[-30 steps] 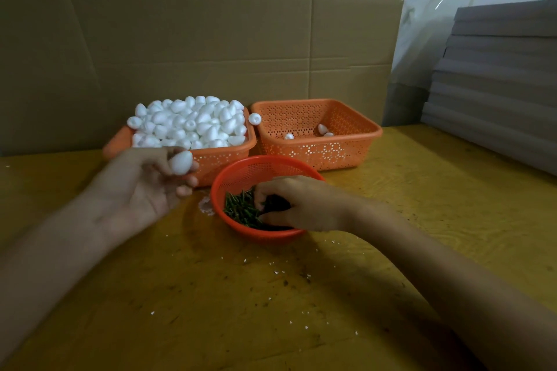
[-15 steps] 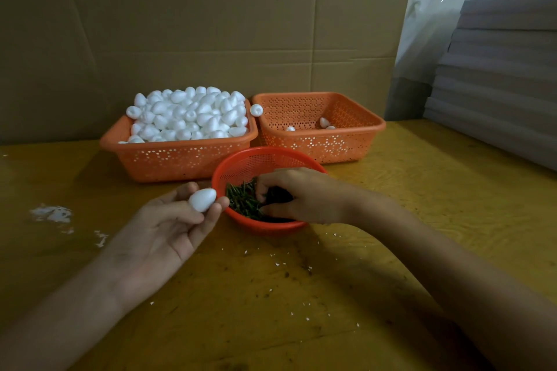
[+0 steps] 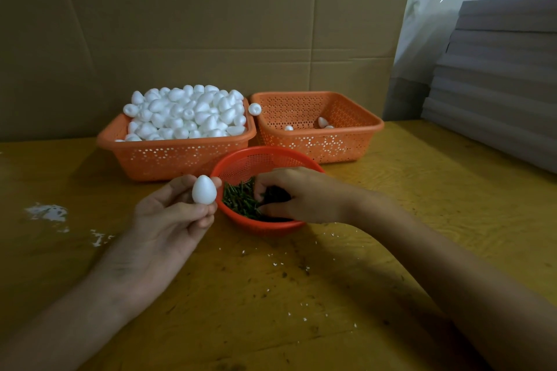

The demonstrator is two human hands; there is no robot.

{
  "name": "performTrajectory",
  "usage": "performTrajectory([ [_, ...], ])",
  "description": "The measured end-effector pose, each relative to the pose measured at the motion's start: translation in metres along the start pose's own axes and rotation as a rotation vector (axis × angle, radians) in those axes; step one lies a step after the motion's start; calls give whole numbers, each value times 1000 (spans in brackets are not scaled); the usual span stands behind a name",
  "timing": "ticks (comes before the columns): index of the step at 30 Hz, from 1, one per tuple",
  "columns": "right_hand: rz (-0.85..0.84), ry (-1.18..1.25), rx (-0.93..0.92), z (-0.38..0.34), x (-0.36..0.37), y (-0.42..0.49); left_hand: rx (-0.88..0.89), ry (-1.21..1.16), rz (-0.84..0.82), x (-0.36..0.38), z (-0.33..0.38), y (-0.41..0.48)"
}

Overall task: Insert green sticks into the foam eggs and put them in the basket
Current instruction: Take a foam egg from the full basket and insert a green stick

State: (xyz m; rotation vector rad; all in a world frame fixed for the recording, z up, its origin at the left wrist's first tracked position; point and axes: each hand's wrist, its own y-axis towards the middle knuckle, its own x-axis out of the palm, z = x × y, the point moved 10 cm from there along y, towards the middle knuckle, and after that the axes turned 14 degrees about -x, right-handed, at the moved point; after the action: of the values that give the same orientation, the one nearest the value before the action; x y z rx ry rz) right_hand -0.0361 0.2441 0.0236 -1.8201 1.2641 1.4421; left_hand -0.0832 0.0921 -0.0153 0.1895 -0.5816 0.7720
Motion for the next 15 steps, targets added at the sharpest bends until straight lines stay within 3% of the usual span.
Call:
performTrajectory([
  [3, 1, 3, -2, 0, 0, 0, -9, -8, 54, -5, -2, 2],
  [15, -7, 6, 4, 1, 1, 0, -29, 9, 17, 0, -4, -1],
])
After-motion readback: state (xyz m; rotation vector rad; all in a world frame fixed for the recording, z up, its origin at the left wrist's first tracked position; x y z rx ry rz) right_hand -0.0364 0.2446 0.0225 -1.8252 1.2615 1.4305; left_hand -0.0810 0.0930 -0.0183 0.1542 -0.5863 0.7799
